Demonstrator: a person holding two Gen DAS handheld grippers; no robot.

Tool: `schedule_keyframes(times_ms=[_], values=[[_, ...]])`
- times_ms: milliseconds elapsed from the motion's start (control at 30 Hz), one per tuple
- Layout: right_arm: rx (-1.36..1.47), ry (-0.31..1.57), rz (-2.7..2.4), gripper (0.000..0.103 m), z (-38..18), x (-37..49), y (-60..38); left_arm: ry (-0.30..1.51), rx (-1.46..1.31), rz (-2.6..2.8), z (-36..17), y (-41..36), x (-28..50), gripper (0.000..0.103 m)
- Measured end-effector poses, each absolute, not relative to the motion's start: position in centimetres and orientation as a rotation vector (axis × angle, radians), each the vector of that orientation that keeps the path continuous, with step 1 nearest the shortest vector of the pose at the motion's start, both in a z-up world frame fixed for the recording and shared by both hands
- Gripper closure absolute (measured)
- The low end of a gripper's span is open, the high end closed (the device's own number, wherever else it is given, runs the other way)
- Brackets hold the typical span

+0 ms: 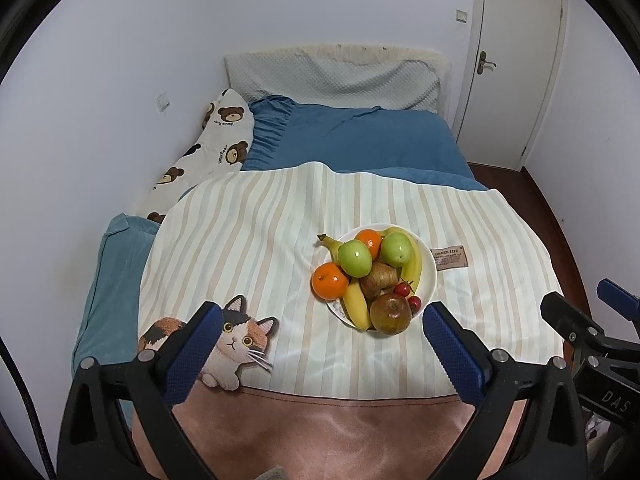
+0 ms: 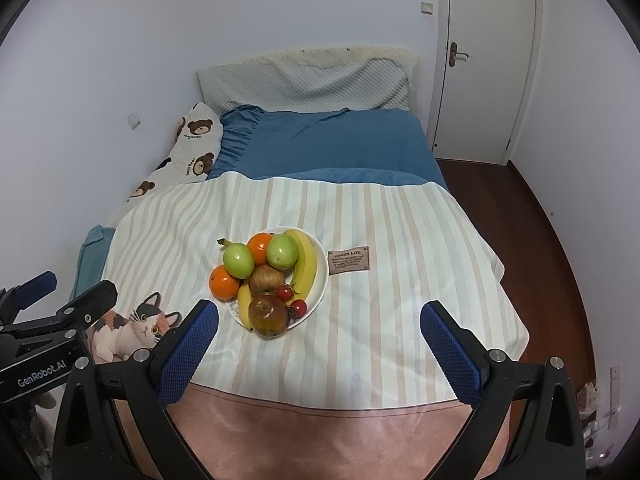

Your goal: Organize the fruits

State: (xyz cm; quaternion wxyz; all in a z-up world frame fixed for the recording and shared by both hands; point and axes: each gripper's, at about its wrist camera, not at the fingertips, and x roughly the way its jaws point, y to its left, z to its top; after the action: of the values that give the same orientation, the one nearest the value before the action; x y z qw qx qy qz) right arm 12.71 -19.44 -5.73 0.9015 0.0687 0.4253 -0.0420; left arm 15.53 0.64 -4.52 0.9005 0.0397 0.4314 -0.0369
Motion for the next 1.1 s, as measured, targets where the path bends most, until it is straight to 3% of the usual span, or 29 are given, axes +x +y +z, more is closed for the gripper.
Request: schedule_keyframes(times_ms=[1100], values=[[0.143, 0.884, -0.091, 0.000, -6.02, 12.42, -19.80, 0.894, 0.093, -0.090, -4.78, 0.49, 15.34, 0.001]])
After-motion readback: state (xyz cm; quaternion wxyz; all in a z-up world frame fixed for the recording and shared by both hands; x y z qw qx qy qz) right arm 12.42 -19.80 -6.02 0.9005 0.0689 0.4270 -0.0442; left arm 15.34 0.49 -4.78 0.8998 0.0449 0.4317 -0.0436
